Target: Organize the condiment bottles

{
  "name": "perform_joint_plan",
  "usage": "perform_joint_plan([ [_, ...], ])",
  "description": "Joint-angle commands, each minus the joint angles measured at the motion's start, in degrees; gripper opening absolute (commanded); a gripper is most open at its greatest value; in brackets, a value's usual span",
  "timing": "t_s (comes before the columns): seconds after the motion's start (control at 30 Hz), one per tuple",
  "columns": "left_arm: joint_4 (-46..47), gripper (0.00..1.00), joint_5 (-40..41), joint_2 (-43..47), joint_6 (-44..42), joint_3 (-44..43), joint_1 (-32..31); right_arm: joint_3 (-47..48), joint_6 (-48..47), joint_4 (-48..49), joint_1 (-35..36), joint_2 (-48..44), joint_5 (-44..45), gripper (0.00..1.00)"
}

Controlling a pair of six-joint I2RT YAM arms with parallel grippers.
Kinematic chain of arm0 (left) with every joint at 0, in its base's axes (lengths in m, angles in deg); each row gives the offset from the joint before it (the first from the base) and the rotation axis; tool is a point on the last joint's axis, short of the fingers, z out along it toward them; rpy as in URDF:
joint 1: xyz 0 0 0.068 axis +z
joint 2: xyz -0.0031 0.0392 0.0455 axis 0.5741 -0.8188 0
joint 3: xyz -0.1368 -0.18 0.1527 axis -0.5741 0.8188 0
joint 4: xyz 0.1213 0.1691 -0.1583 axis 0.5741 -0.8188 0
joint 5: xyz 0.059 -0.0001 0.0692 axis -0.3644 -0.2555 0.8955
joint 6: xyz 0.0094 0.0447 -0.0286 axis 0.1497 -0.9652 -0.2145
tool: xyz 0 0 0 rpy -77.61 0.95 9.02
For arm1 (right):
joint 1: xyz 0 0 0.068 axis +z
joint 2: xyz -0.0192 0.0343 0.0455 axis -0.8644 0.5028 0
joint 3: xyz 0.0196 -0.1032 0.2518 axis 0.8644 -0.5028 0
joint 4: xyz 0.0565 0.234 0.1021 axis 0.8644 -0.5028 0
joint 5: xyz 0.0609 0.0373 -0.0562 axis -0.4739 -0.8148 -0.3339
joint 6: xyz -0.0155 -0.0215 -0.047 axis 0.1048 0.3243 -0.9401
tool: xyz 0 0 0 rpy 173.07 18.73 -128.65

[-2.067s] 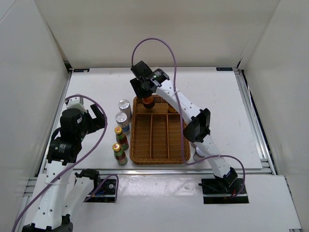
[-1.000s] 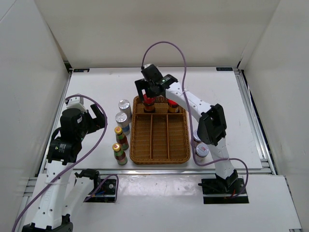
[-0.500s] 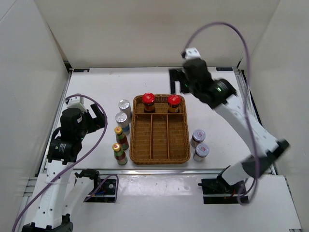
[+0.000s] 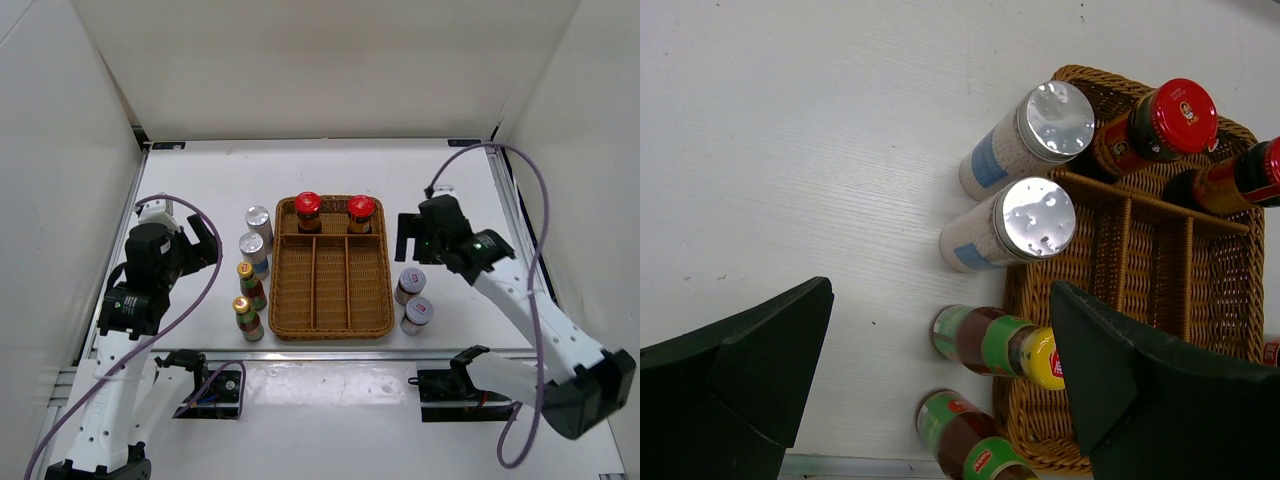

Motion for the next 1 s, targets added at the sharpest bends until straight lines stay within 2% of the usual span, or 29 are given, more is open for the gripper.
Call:
perform_joint_plan([
  [0.0, 0.23, 1.00, 0.37, 0.48, -0.44, -0.23, -0.10, 0.08, 3.27, -0.44, -0.27, 3.09, -1.56, 1.00],
  [0.2, 0.23, 1.00, -0.16, -0.56, 0.26, -0.23, -0.10, -2.63, 5.47, -1.49, -0.80, 5.99, -2.09, 0.98],
  [0.43, -0.30, 1.00, -0.16, -3.90, 1.32, -0.76, -0.10, -4.14, 6.62, -4.39, -0.80, 10.73, -7.88, 0.95],
  [0.5, -0.82, 1.00, -0.16, -3.91, 1.32, -0.76, -0.71, -2.74, 6.62, -5.44, -1.32, 11.97, -7.89, 0.91],
  [0.53, -0.83, 1.00, -0.16, -3.91, 1.32, -0.76, -0.72, -2.73, 7.31, -6.32, -1.32, 12.58, -7.89, 0.86],
  [0.7, -0.83, 1.00, -0.16, -4.44, 1.32, -0.76, -0.72, -2.98, 7.85, -6.94, -1.93, 12.07, -6.57, 0.81],
  [0.8, -0.83, 1.00, -0.16, -5.05, 1.32, -0.76, -0.72, -4.66, 7.85, -5.81, -1.94, 12.06, -7.97, 0.73],
  [0.97, -0.74, 1.00, -0.16, -6.28, 1.32, -0.23, -0.72, -7.74, 7.85, -3.25, -2.46, 12.32, -7.02, 0.75],
])
